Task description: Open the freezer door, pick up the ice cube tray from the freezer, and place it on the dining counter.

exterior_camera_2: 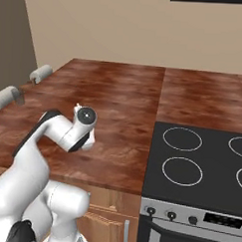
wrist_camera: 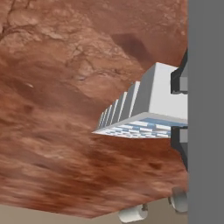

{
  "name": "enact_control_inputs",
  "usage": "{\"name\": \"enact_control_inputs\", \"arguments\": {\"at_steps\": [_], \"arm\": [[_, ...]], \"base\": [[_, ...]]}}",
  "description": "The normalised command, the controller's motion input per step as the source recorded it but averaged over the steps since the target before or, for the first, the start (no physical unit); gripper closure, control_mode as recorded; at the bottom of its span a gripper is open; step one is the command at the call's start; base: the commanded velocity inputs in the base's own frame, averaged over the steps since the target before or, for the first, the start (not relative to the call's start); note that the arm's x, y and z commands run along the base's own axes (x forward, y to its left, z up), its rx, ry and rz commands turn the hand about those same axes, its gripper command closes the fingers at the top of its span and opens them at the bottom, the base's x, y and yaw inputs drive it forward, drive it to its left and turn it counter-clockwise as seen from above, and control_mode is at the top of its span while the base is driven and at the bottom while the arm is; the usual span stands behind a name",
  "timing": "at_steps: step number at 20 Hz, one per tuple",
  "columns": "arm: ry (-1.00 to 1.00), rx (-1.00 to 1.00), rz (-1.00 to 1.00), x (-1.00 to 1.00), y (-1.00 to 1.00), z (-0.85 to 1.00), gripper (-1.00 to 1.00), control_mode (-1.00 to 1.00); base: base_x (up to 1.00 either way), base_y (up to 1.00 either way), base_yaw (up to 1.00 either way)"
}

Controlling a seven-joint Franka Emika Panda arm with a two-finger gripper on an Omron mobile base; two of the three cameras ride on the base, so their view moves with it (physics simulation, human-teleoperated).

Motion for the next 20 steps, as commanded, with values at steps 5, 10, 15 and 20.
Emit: {"name": "enact_control_inputs", "arguments": {"at_steps": [5,10,15,20], "arm": [[0.0,0.0,0.0,0.28,0.05,-0.38,1.0,-1.0],[0.03,0.0,0.0,0.28,0.01,-0.28,1.0,-1.0],[0.04,0.0,0.01,0.25,0.0,-0.31,1.0,-1.0],[0.07,0.0,0.02,0.07,0.0,-0.09,1.0,-1.0]], "base": [[0.0,0.0,0.0],[0.0,0.0,0.0],[0.0,0.0,0.0],[0.0,0.0,0.0]]}}
